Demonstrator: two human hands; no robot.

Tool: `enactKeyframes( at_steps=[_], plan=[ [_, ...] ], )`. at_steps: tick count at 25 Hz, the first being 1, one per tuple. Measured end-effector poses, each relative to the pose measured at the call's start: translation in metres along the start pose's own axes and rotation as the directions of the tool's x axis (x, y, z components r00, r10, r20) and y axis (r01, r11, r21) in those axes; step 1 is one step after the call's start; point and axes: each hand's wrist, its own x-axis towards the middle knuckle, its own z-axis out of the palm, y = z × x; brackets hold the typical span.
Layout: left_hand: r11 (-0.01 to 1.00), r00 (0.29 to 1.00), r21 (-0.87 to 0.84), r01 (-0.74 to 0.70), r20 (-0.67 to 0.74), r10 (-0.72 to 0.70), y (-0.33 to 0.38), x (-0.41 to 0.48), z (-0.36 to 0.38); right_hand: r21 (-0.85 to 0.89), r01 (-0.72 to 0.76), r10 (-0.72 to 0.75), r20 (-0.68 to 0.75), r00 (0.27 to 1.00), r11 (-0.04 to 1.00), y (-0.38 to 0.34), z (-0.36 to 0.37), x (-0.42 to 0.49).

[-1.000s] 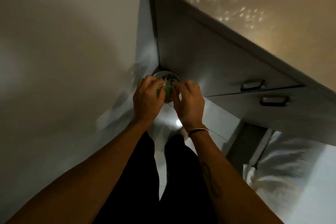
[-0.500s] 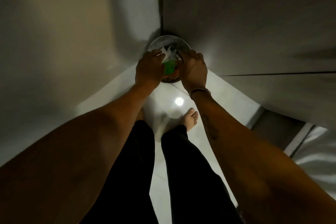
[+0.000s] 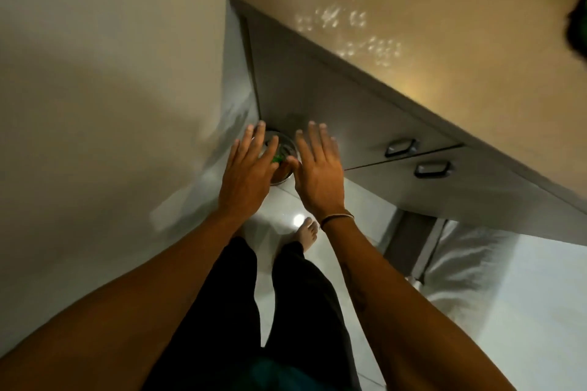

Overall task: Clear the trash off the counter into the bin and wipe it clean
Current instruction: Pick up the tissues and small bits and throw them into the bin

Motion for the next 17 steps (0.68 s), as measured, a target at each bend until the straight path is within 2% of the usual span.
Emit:
enactKeyframes(
  at_steps=[3,6,12,17],
  plan=[
    [0.997,0.993,-0.057,-0.046,-0.107,0.040,0.029,0.001,-0.060,0.031,0.072,-0.069,-0.097,0.993,0.997,-0.008,-0.078,-0.004],
    [0.994,0.977,-0.049,-0.095,-0.195,0.084,0.065,0.014,-0.116,-0.047,0.049,-0.058,-0.219,0.974,0.998,-0.004,-0.142,-0.010],
    [0.963,0.942,0.046,-0.264,-0.202,0.268,0.129,0.080,-0.182,-0.061,-0.108,0.078,-0.367,0.927,0.992,0.030,-0.231,0.009],
    [0.929,0.916,0.113,-0.354,-0.159,0.368,0.185,0.128,-0.194,-0.072,-0.243,0.187,-0.445,0.876,0.967,0.081,-0.277,0.018]
  ],
)
